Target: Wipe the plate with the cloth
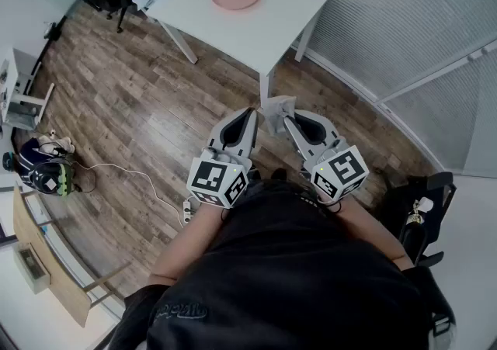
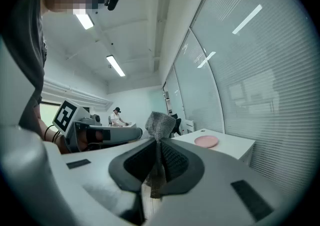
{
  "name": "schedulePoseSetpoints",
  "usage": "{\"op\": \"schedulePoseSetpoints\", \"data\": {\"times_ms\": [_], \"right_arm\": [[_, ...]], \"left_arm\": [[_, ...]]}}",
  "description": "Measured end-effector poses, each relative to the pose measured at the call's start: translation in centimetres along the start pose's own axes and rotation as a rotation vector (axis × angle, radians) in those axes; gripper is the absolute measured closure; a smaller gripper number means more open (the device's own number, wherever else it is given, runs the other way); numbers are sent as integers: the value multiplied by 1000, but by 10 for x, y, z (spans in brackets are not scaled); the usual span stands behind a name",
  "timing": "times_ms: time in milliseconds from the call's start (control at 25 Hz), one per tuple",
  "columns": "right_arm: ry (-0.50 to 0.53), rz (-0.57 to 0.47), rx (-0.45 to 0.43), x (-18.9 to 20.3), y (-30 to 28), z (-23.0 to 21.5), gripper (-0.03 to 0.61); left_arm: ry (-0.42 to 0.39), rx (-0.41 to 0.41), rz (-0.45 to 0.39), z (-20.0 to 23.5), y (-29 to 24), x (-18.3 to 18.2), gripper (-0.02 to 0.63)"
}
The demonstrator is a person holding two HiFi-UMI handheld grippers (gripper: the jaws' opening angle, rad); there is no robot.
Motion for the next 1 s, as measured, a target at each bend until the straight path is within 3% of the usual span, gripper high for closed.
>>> {"op": "schedulePoseSetpoints", "data": {"times_ms": [400,800,1000], "right_arm": [[0,23,9,5,-40,1,538],[-14,-2,-20,-16,-148,20,537],[-27,-5,-63,-35,-201,59,537]], "left_arm": [[25,-18,2,44,3,3,597],[19,-23,4,151,7,-27,597],[2,-38,1,203,35,-58,597]]}}
Point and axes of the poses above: the fingertips, and each gripper's own axes: y backward along the fingers, z to its left, x out of its underside, the point moved 1 cm from there along y, backward along the fingers, and after that the axes turned 15 degrees about x, right-handed, at the moved point
